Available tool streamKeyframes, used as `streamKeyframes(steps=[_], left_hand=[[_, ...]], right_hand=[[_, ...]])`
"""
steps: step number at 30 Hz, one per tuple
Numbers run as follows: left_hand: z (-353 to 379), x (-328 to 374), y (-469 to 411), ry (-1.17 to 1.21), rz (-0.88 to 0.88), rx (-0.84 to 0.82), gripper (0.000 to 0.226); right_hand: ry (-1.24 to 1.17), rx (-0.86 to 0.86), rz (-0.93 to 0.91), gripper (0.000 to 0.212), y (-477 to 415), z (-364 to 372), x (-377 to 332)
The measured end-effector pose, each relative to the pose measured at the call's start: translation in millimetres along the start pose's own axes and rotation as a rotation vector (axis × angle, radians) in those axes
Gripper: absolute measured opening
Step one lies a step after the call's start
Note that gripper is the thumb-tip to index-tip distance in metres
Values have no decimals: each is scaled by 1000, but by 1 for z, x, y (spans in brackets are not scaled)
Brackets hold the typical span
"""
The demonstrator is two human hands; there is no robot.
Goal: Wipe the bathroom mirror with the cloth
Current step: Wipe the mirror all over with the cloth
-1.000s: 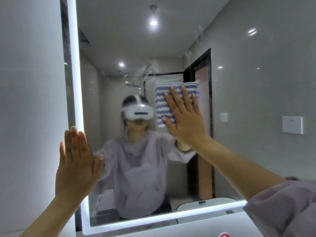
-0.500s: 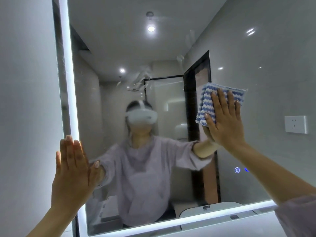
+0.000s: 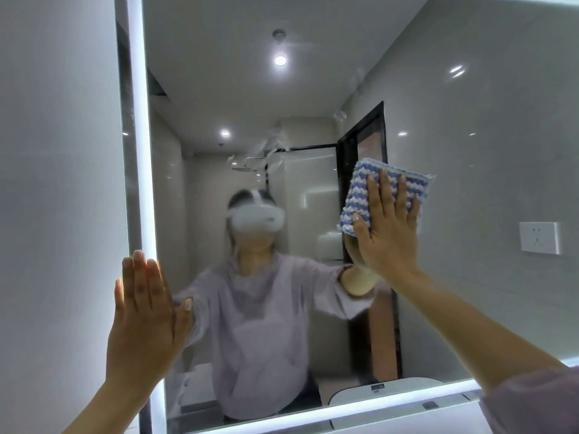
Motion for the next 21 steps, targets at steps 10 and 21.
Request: streamKeyframes(steps=[10, 21], left_hand=[[-5, 2, 0, 47, -18, 3, 76], [-10, 5, -1, 93, -57, -22, 83]], right_hand=[[28, -47, -215, 68, -5, 7, -117], [17, -100, -397, 68, 5, 16, -189]])
Point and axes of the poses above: each hand's wrist, its own y-axis away from the middle knuckle, its own z-axis out of the palm, x = y × z, the point moved 7 cm from there along -y, towards the middle knuckle, and after that the axes turned 3 degrees about -x, right-handed, at the moved point
